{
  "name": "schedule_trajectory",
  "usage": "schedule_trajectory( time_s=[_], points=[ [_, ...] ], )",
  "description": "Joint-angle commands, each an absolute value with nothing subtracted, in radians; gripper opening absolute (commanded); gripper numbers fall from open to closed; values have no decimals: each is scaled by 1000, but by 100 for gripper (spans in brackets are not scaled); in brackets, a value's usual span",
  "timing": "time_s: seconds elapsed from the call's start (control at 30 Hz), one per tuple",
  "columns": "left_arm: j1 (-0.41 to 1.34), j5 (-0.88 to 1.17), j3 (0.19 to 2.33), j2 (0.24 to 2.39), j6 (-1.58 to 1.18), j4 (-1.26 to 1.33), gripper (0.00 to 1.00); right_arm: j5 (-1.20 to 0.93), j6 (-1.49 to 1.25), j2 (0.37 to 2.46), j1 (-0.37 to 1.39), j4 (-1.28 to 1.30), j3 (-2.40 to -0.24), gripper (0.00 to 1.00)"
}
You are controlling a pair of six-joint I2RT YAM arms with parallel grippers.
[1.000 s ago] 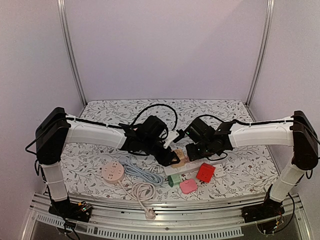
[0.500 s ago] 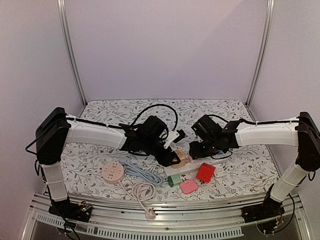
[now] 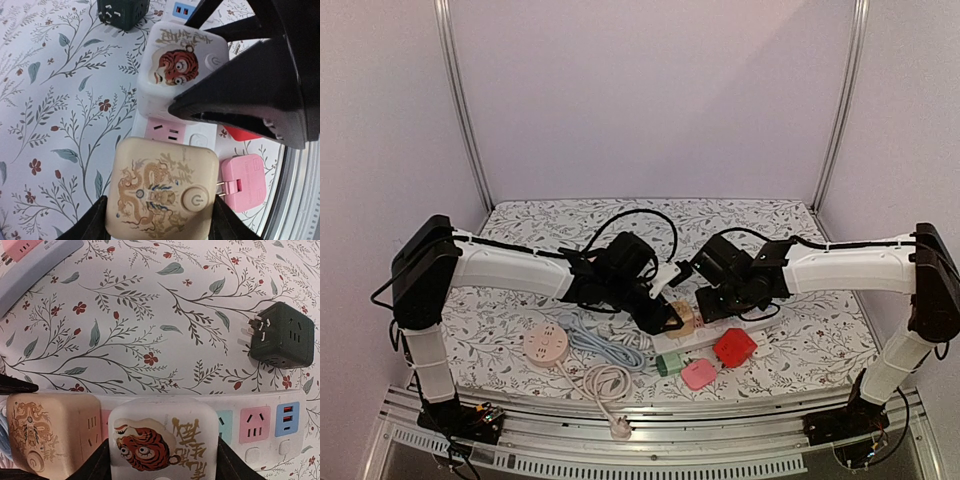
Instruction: Pull the plug off the socket
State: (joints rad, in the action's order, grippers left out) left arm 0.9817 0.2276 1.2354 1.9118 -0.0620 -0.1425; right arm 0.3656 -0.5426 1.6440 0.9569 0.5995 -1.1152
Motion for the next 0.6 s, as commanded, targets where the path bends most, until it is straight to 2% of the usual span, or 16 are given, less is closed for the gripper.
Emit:
schedule_trajectory(
  time_s=[0.0,0.57],
  points=[
    [996,224,1236,1940,-85,-180,36,469,-540,1665,989,636,-1186,27],
    [996,221,1232,1940,-85,-181,35,472,-538,1684,997,624,-1191,27]
  ],
)
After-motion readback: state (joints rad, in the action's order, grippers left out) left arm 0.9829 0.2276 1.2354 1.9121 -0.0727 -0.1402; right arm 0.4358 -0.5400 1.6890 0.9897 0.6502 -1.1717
